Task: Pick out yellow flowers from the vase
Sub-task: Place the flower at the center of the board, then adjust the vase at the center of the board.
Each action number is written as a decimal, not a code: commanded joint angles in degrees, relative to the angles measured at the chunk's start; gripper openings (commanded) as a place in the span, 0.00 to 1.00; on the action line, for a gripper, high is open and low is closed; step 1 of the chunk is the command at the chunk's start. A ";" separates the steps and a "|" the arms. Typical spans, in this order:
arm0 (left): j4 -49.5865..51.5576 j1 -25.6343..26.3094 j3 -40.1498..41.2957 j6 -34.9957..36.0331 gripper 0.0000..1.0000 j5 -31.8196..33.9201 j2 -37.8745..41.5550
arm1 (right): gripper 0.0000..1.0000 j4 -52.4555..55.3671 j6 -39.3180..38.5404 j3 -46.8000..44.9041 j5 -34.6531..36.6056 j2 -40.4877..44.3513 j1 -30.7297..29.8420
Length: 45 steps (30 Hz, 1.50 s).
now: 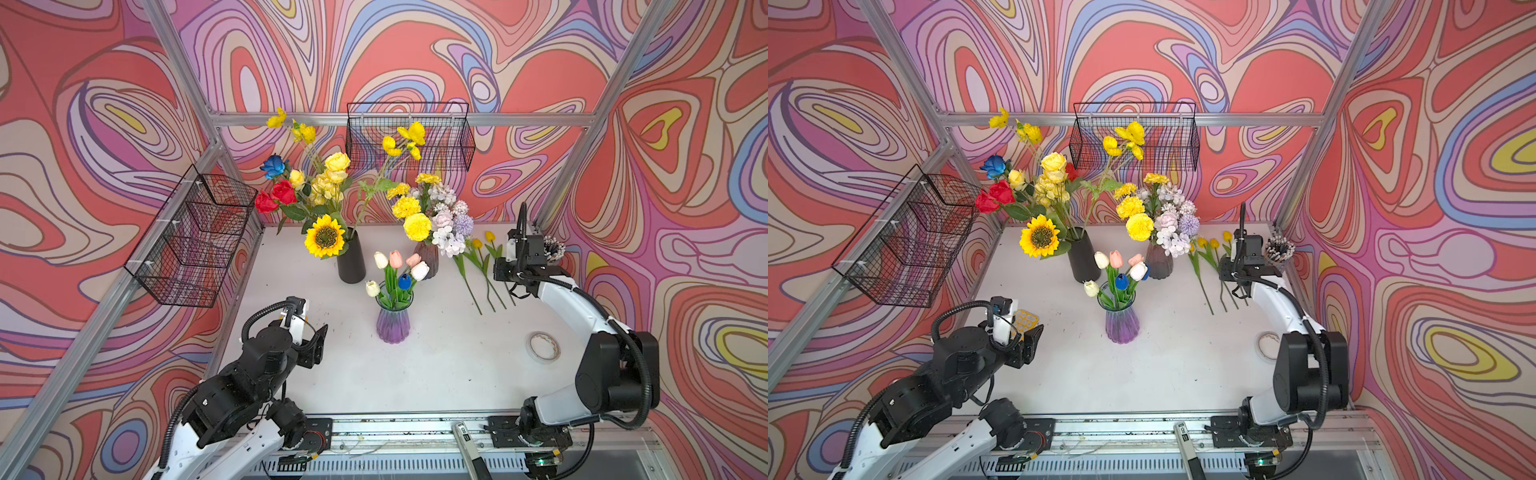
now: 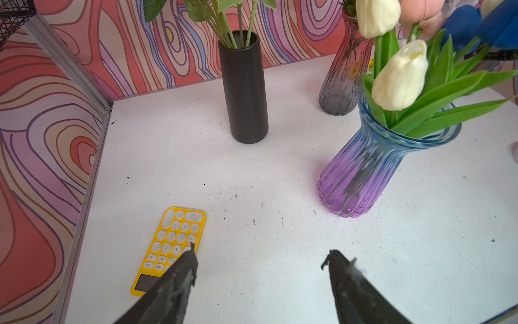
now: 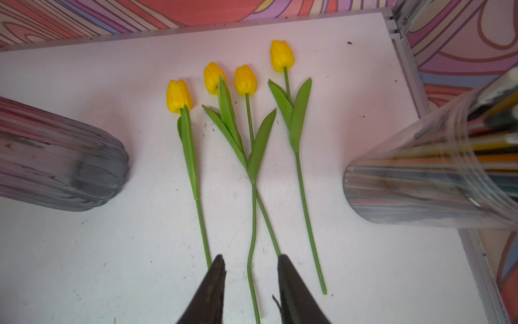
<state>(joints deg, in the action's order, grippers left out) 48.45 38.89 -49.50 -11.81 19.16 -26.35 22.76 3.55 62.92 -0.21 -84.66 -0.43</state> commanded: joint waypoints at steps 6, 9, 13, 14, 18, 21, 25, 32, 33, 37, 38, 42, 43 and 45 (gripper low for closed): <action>-2.07 -0.31 0.53 0.39 0.78 0.44 -2.09 | 0.34 -8.39 -0.15 -4.89 -17.38 9.24 0.12; -2.99 -0.26 0.84 0.48 0.78 0.41 -2.37 | 0.34 -12.48 -0.52 -7.52 -22.15 12.09 0.09; -4.06 -0.31 0.99 0.74 0.78 0.33 -3.05 | 0.34 -15.32 -2.14 -9.78 -27.24 15.85 0.11; -4.38 -0.31 0.98 0.90 0.78 0.27 -3.33 | 0.34 -15.63 -2.68 -10.23 -28.32 16.73 0.08; -5.52 -0.31 0.89 1.18 0.78 -0.24 -4.73 | 0.34 -15.88 -4.30 -11.21 -32.25 20.14 0.09; -6.68 -0.29 0.74 1.35 0.78 -0.58 -5.88 | 0.34 -15.98 -4.36 -11.65 -34.20 22.08 0.09; -8.03 -0.31 0.49 1.70 0.77 -1.40 -7.21 | 0.34 -16.94 -3.45 -12.20 -36.64 23.98 0.14; -9.54 -0.31 0.23 1.77 0.75 -1.94 -8.03 | 0.34 -19.21 -0.64 -13.14 -39.17 25.60 0.08; -9.68 -0.31 0.36 1.62 0.75 -1.96 -8.00 | 0.34 -19.67 0.01 -13.61 -38.63 25.68 0.09; -9.76 -0.31 0.63 1.20 0.75 -2.02 -7.53 | 0.37 -26.92 6.03 -18.89 -38.47 26.42 0.10; -9.69 -0.29 0.66 1.17 0.74 -2.02 -7.41 | 0.38 -28.86 7.33 -20.67 -38.40 26.71 0.08; -9.53 -0.27 0.70 2.00 0.75 -2.76 -7.04 | 0.43 -36.16 11.96 -28.03 -37.28 28.34 -0.02; -9.43 -0.31 0.60 2.22 0.75 -3.02 -7.02 | 0.45 -38.06 12.67 -29.52 -36.73 28.71 -0.09; -9.49 -0.31 0.60 2.32 0.75 -3.07 -7.07 | 0.51 -41.24 14.31 -32.33 -34.94 29.35 -0.23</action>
<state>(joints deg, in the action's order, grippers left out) 40.01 38.89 -49.08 -10.31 16.82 -33.78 -10.13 13.89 32.99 -36.97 -56.97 -0.47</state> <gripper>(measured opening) 0.748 0.496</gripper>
